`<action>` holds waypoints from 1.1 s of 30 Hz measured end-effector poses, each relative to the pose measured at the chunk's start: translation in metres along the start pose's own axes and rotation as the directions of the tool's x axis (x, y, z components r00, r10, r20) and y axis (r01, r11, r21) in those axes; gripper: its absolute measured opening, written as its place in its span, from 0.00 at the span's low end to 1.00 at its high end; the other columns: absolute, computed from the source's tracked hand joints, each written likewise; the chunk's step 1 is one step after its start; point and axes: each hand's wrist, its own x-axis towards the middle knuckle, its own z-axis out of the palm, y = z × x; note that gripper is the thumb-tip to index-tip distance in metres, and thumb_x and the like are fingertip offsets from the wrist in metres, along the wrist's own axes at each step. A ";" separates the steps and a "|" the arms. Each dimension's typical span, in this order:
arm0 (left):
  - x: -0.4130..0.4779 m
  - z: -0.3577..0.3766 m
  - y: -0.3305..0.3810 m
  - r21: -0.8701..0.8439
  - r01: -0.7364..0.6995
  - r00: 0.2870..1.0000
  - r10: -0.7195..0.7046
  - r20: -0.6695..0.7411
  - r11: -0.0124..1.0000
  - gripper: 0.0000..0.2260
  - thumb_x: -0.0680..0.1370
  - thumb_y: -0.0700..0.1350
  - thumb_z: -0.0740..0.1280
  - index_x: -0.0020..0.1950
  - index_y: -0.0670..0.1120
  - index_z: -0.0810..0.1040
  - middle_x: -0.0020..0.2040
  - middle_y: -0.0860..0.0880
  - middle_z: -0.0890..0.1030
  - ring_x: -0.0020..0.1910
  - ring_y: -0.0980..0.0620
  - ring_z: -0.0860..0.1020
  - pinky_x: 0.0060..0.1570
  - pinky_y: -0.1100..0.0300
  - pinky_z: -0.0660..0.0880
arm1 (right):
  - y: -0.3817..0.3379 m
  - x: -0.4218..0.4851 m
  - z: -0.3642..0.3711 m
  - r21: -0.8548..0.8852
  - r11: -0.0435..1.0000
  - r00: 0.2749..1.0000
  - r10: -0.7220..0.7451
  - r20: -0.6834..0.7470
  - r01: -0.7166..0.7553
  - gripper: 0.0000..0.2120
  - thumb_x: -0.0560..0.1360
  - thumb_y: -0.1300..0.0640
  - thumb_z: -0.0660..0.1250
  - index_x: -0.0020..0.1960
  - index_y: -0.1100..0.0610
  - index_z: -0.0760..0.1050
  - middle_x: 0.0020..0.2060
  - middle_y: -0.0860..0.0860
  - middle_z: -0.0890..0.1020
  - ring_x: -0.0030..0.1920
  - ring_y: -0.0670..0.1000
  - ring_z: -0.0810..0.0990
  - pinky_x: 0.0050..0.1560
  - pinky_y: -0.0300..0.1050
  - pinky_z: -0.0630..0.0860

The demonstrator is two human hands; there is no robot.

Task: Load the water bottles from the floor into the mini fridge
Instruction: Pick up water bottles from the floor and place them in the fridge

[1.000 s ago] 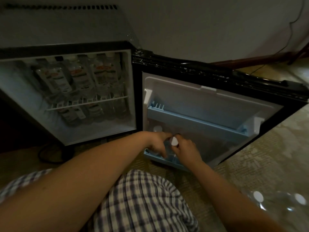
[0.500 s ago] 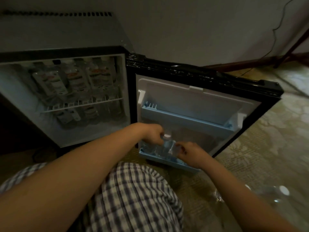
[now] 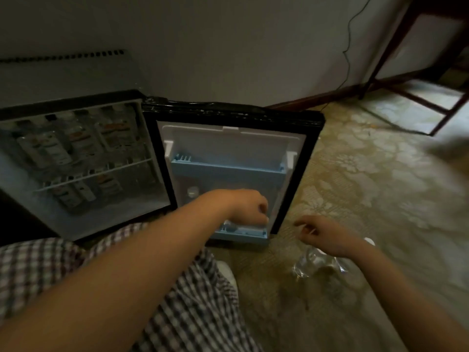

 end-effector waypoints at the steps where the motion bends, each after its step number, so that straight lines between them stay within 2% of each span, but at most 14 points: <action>1: 0.001 0.009 0.013 -0.024 -0.023 1.000 0.023 0.003 0.999 0.18 0.80 0.50 0.58 0.68 0.45 0.69 0.67 0.46 0.72 0.64 0.46 0.72 0.64 0.52 0.69 | 0.014 -0.009 -0.002 0.011 1.000 1.000 0.024 -0.012 -0.023 0.16 0.77 0.59 0.64 0.65 0.57 0.72 0.45 0.50 0.79 0.45 0.47 0.77 0.53 0.42 0.74; 6: 0.018 0.052 0.050 -0.068 -0.014 0.995 0.021 0.096 0.998 0.19 0.80 0.50 0.59 0.69 0.44 0.69 0.68 0.45 0.71 0.65 0.46 0.71 0.62 0.54 0.68 | 0.066 -0.036 -0.002 0.010 0.996 0.995 0.092 -0.030 -0.092 0.16 0.77 0.57 0.63 0.65 0.58 0.72 0.45 0.50 0.77 0.47 0.50 0.77 0.52 0.42 0.73; 9: 0.036 0.072 0.068 -0.161 0.025 0.993 -0.005 0.120 0.987 0.19 0.80 0.49 0.59 0.69 0.42 0.69 0.68 0.44 0.71 0.65 0.46 0.71 0.65 0.53 0.69 | 0.088 -0.052 0.004 -0.049 0.988 0.989 0.148 -0.020 -0.149 0.17 0.78 0.59 0.61 0.66 0.58 0.71 0.52 0.53 0.78 0.52 0.50 0.76 0.51 0.40 0.71; 12: 0.061 0.093 0.081 -0.285 0.067 0.995 -0.043 0.090 0.956 0.17 0.80 0.48 0.60 0.65 0.42 0.72 0.65 0.43 0.74 0.63 0.46 0.73 0.63 0.52 0.71 | 0.110 -0.059 0.020 -0.049 0.978 0.979 0.202 0.024 -0.201 0.18 0.78 0.59 0.60 0.68 0.58 0.69 0.59 0.56 0.77 0.56 0.51 0.76 0.50 0.38 0.69; 15: 0.078 0.119 0.084 -0.436 0.109 0.994 -0.100 0.044 0.893 0.12 0.78 0.47 0.62 0.60 0.45 0.76 0.57 0.44 0.77 0.57 0.48 0.75 0.56 0.58 0.71 | 0.126 -0.051 0.037 -0.008 0.969 0.969 0.246 0.007 -0.246 0.20 0.78 0.58 0.61 0.69 0.58 0.67 0.61 0.57 0.77 0.60 0.55 0.76 0.56 0.45 0.72; 17: 0.088 0.136 0.084 -0.468 0.138 0.990 -0.132 0.044 0.873 0.12 0.78 0.47 0.63 0.59 0.44 0.76 0.55 0.44 0.77 0.54 0.49 0.75 0.54 0.60 0.70 | 0.134 -0.041 0.049 0.004 0.967 0.967 0.253 0.000 -0.253 0.22 0.77 0.58 0.61 0.71 0.59 0.65 0.61 0.58 0.76 0.60 0.56 0.76 0.57 0.47 0.73; 22: 0.103 0.163 0.081 -0.526 0.213 0.974 -0.218 0.054 0.823 0.16 0.78 0.48 0.63 0.64 0.43 0.73 0.64 0.43 0.75 0.61 0.47 0.73 0.54 0.62 0.67 | 0.139 -0.004 0.069 0.013 0.978 0.977 0.209 -0.035 -0.208 0.28 0.78 0.56 0.62 0.75 0.57 0.56 0.67 0.58 0.72 0.65 0.58 0.73 0.62 0.50 0.71; 24: 0.107 0.169 0.081 -0.541 0.227 0.969 -0.241 0.047 0.810 0.18 0.78 0.49 0.63 0.66 0.44 0.71 0.65 0.44 0.74 0.63 0.47 0.73 0.57 0.60 0.69 | 0.138 0.011 0.075 -0.008 0.973 0.972 0.228 -0.051 -0.229 0.30 0.78 0.56 0.62 0.76 0.55 0.52 0.68 0.60 0.69 0.65 0.61 0.72 0.61 0.51 0.71; 29: 0.111 0.179 0.080 -0.534 0.258 0.964 -0.247 0.093 0.805 0.22 0.78 0.49 0.64 0.70 0.44 0.67 0.70 0.44 0.70 0.68 0.47 0.69 0.64 0.59 0.67 | 0.140 0.036 0.093 -0.040 0.963 0.963 0.262 -0.060 -0.265 0.28 0.78 0.56 0.61 0.75 0.52 0.54 0.67 0.61 0.68 0.62 0.63 0.73 0.59 0.55 0.74; 33: 0.110 0.180 0.077 -0.542 0.265 0.962 -0.259 0.089 0.798 0.23 0.77 0.50 0.64 0.71 0.44 0.66 0.70 0.44 0.69 0.68 0.46 0.69 0.64 0.57 0.67 | 0.142 0.041 0.104 -0.088 0.955 0.958 0.277 -0.079 -0.284 0.23 0.79 0.58 0.59 0.72 0.54 0.59 0.62 0.62 0.71 0.58 0.63 0.76 0.52 0.52 0.74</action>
